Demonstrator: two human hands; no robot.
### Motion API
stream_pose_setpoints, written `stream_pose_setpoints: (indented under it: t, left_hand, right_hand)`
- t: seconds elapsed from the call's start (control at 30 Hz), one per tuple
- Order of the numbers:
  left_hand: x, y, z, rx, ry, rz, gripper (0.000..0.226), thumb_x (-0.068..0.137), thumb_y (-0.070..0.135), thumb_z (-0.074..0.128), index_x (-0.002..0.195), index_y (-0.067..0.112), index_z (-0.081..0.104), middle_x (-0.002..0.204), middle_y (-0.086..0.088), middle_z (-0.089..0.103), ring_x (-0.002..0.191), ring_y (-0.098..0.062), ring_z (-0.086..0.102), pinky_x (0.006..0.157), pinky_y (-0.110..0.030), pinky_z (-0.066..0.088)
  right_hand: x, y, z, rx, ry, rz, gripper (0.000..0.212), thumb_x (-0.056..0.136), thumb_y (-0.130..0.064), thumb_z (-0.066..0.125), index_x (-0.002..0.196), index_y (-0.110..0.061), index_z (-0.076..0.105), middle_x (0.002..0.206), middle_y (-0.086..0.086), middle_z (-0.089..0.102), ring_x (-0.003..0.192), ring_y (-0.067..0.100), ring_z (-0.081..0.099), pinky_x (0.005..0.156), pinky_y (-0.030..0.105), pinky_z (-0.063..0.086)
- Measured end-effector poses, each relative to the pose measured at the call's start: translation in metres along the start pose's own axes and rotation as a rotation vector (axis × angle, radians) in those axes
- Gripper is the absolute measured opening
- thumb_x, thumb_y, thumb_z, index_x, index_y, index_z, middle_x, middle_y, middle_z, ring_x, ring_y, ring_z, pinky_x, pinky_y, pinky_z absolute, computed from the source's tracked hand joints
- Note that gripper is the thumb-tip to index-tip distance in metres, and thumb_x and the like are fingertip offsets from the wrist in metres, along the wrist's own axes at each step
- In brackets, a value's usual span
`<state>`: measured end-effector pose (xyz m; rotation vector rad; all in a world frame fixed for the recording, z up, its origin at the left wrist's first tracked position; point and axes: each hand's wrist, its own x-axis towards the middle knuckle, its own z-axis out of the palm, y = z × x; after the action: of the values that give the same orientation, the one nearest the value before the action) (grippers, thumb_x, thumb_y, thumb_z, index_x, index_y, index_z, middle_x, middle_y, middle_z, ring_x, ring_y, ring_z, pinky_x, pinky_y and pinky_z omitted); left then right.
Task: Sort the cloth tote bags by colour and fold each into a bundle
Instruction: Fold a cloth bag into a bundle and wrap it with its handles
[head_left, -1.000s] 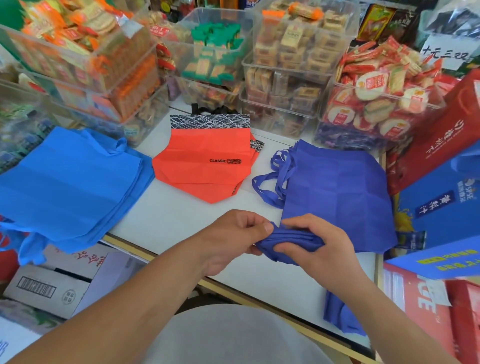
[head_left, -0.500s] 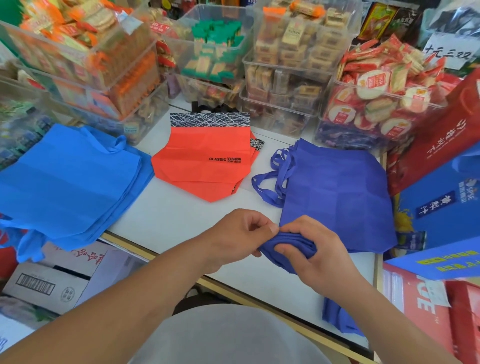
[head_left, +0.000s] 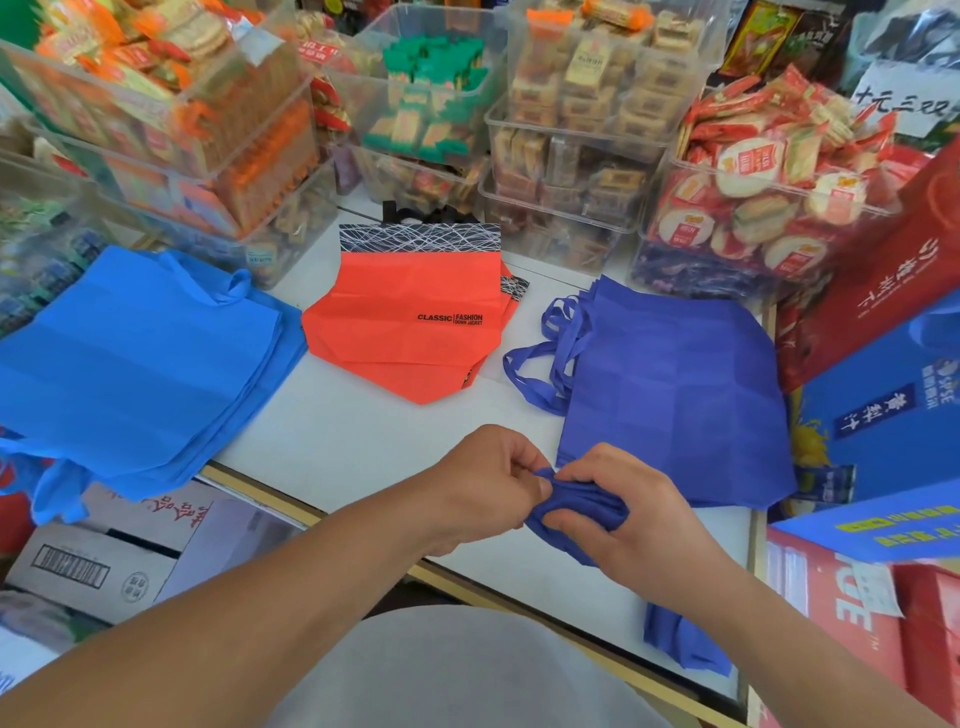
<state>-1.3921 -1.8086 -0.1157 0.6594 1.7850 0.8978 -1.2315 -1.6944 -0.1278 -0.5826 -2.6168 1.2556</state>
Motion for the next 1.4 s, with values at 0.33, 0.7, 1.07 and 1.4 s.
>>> stream_pose_setpoints:
  t: [0.33, 0.7, 1.07, 1.4]
  left_hand:
    - [0.006, -0.005, 0.005, 0.552, 0.273, 0.342, 0.011, 0.094, 0.015, 0.056, 0.097, 0.017, 0.066, 0.090, 0.002, 0.058, 0.082, -0.019, 0.056, 0.074, -0.036, 0.048]
    - [0.017, -0.020, -0.003, 0.056, 0.150, 0.151, 0.013, 0.094, 0.010, 0.063, 0.102, 0.018, 0.070, 0.087, 0.000, 0.071, 0.079, -0.015, 0.067, 0.080, -0.037, 0.060]
    - [0.012, -0.014, -0.027, 0.305, 0.189, 0.241, 0.020, 0.085, 0.006, 0.058, 0.097, 0.017, 0.070, 0.084, 0.000, 0.068, 0.080, -0.022, 0.064, 0.075, -0.041, 0.056]
    - [0.027, -0.038, -0.084, 0.189, 0.108, 0.130, 0.022, 0.086, 0.006, 0.059, 0.093, 0.021, 0.074, 0.074, 0.009, 0.062, 0.067, -0.008, 0.055, 0.065, -0.022, 0.047]
  right_hand:
    - [0.009, 0.001, 0.022, 0.082, 0.198, 0.199, 0.023, 0.077, -0.025, 0.086, 0.096, -0.030, 0.074, 0.089, -0.012, 0.065, 0.086, 0.009, 0.064, 0.071, 0.016, 0.049]
    - [0.013, 0.006, 0.031, -0.011, 0.204, 0.135, 0.017, 0.089, -0.026, 0.076, 0.102, -0.027, 0.066, 0.093, -0.015, 0.060, 0.090, 0.009, 0.060, 0.072, 0.022, 0.049]
    - [0.036, -0.013, 0.044, -0.049, 0.176, 0.129, 0.017, 0.088, -0.028, 0.076, 0.103, -0.024, 0.068, 0.093, -0.015, 0.059, 0.089, 0.008, 0.060, 0.073, 0.016, 0.047]
    - [0.055, -0.038, 0.081, -0.079, 0.296, 0.192, 0.010, 0.086, -0.024, 0.070, 0.096, -0.025, 0.069, 0.084, -0.017, 0.061, 0.083, 0.009, 0.056, 0.069, 0.012, 0.041]
